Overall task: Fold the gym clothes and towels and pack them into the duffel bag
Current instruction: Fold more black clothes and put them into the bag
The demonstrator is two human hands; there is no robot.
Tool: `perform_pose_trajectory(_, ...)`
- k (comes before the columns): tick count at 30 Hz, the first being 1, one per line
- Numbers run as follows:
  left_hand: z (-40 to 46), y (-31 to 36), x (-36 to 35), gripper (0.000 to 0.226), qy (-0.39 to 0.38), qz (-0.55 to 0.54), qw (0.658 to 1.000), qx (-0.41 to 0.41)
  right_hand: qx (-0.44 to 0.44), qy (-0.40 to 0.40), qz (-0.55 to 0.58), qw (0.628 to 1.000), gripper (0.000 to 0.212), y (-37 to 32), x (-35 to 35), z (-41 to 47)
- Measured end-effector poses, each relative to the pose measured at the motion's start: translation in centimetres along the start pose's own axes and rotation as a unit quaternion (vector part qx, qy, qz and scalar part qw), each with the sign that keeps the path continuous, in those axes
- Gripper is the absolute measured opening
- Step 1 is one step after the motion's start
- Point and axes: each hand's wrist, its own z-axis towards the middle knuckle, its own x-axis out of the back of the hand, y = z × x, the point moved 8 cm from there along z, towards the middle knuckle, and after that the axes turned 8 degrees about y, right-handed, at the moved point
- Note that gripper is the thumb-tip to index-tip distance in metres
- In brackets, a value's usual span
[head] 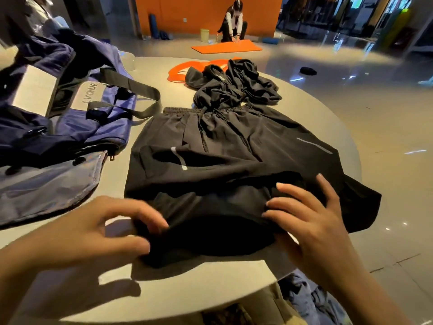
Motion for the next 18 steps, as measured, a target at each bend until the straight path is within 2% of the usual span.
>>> perform_pose_trajectory(1,-0.6,0.1,-0.5,0.042,-0.027,0.018,0.999,-0.004,0.018,-0.038,-0.027,0.999,0.022,-0.1,-0.5,-0.8)
perform_pose_trajectory(2,-0.9,0.1,-0.5,0.041,-0.010,0.000,1.000,0.005,0.024,-0.060,-0.045,0.997,0.017,0.0,-0.6,-1.4)
perform_pose_trajectory(4,-0.3,-0.6,0.4,0.033,0.095,-0.046,0.993,0.050,0.009,-0.080,-0.049,0.995,0.018,0.3,-0.5,-1.5)
perform_pose_trajectory(7,0.8,-2.7,2.1,0.005,0.237,0.036,0.966,0.095,-0.019,-0.063,0.010,0.998,0.021,-0.6,0.6,-0.3)
perform_pose_trajectory(9,2.1,-3.3,2.1,0.007,0.233,0.123,0.959,0.104,-0.035,-0.066,0.050,0.996,0.032,-1.4,0.4,0.4)
perform_pose_trajectory(11,3.5,-3.3,1.1,0.047,0.187,0.215,0.954,0.092,-0.025,-0.096,0.041,0.994,0.038,-2.3,-0.8,0.6)
perform_pose_trajectory(13,4.6,-3.5,0.5,0.066,0.167,0.308,0.933,0.085,-0.022,-0.137,0.017,0.990,0.042,-2.6,-2.2,0.1)
perform_pose_trajectory(14,5.0,-3.6,0.3,0.066,0.160,0.337,0.924,0.083,-0.026,-0.145,0.015,0.989,0.041,-2.6,-2.5,0.0)
perform_pose_trajectory(16,5.2,-3.4,0.5,0.057,0.166,0.330,0.926,0.074,-0.041,-0.142,0.029,0.989,0.047,-2.3,-2.5,-0.5)
perform_pose_trajectory(18,4.5,-3.3,1.3,0.028,0.195,0.269,0.940,0.077,-0.049,-0.149,0.054,0.986,0.052,-2.0,-2.1,-1.1)
